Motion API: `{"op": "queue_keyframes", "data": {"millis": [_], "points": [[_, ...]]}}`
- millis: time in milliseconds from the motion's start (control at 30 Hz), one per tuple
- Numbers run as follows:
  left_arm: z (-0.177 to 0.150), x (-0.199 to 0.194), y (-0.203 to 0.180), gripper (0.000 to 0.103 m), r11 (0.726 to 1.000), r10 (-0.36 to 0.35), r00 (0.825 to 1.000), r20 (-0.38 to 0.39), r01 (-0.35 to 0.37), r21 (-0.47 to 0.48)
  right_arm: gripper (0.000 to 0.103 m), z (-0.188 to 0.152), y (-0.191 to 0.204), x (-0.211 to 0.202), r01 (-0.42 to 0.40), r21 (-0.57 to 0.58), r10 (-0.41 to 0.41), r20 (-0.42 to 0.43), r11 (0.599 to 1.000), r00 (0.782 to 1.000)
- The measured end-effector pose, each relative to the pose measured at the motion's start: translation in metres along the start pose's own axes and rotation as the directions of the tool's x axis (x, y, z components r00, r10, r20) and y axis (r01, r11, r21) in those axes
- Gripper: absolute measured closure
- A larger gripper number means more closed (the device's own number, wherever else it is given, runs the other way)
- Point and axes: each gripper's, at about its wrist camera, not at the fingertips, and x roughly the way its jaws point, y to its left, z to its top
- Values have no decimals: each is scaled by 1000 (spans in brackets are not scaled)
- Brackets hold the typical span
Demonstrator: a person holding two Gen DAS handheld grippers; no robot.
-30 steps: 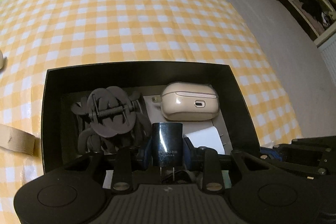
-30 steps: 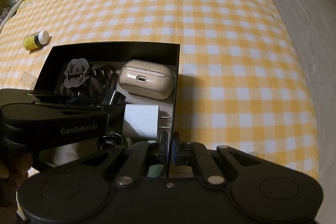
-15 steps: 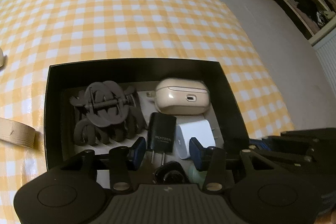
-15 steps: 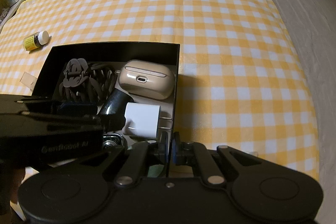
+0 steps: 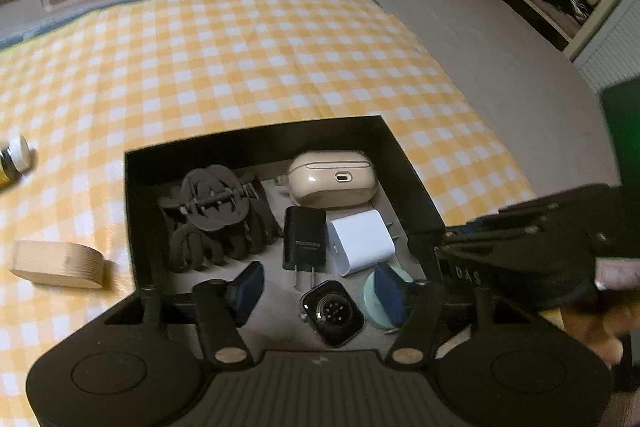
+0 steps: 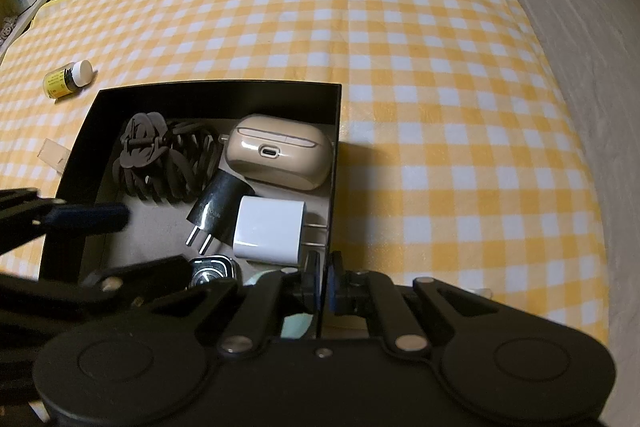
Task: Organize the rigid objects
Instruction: 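Carry the plug charger into the black box and open the left gripper, then move the left gripper to the wooden oval block and close on it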
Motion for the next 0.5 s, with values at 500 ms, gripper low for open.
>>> {"op": "queue_keyframes", "data": {"millis": [500], "points": [[-24, -43, 9, 0, 997, 45, 997, 58, -48, 58, 99, 0, 2, 2, -2, -1, 2, -1, 1000, 1000]]}}
